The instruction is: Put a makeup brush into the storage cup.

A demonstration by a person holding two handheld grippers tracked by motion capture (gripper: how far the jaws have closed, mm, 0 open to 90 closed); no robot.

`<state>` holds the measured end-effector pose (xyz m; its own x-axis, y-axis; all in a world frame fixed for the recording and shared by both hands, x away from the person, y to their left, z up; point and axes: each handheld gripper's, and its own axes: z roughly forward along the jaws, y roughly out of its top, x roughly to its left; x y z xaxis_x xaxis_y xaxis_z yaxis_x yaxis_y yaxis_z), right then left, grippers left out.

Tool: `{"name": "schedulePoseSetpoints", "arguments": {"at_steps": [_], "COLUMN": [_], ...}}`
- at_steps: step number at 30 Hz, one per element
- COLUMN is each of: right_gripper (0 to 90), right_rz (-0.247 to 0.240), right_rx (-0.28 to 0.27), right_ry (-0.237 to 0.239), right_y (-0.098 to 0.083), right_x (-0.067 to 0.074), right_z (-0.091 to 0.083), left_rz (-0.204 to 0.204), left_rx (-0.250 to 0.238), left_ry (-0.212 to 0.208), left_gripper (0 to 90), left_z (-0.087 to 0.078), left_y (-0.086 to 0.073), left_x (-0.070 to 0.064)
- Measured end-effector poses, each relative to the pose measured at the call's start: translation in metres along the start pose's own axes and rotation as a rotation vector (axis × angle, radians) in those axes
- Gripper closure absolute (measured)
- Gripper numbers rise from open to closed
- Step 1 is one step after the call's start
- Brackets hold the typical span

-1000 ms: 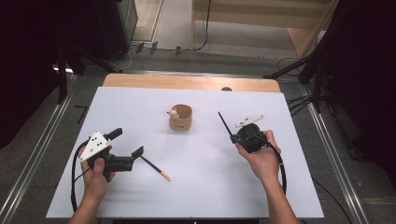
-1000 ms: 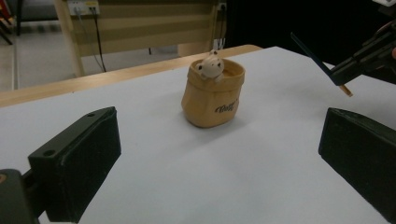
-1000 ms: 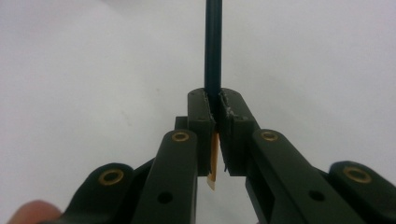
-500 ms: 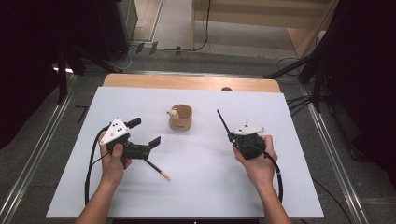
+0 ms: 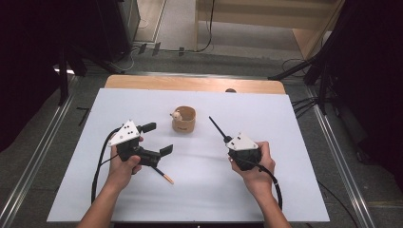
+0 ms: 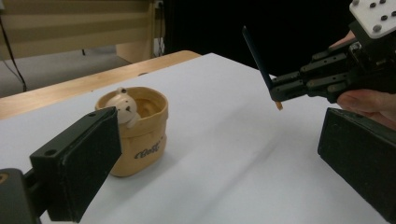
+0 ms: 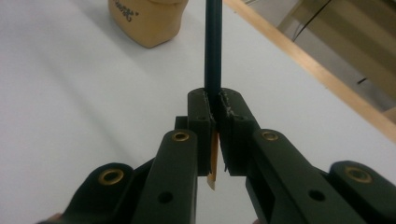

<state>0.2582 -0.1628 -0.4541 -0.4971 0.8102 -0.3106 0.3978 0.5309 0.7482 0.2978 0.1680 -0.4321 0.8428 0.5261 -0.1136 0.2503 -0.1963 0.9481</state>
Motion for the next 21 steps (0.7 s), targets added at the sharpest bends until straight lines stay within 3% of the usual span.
{"name": "schedulePoseSetpoints", "arguments": {"at_steps": [4, 9, 14, 21], "right_gripper": [84.9, 84.9, 84.9, 85.0], "right_rz": [-0.019, -0.044, -0.038, -0.138], "right_rx": [-0.032, -0.056, -0.088, -0.102], "right_ry": [-0.037, -0.013, 0.018, 0.023], "right_y": [0.001, 0.002, 0.003, 0.005], "right_x": [0.003, 0.007, 0.013, 0.025], "right_z": [-0.003, -0.003, -0.002, 0.002], "left_rz": [0.014, 0.004, -0.011, -0.021], "left_rx": [0.02, 0.044, 0.056, 0.069], "left_ry": [-0.014, -0.013, -0.009, 0.0], "left_gripper": [0.4, 1.5, 4.3, 10.7], "left_z": [0.004, 0.007, 0.01, 0.012], "left_y": [-0.001, -0.001, -0.001, -0.001], "left_x": [-0.005, -0.006, -0.008, -0.011]}}
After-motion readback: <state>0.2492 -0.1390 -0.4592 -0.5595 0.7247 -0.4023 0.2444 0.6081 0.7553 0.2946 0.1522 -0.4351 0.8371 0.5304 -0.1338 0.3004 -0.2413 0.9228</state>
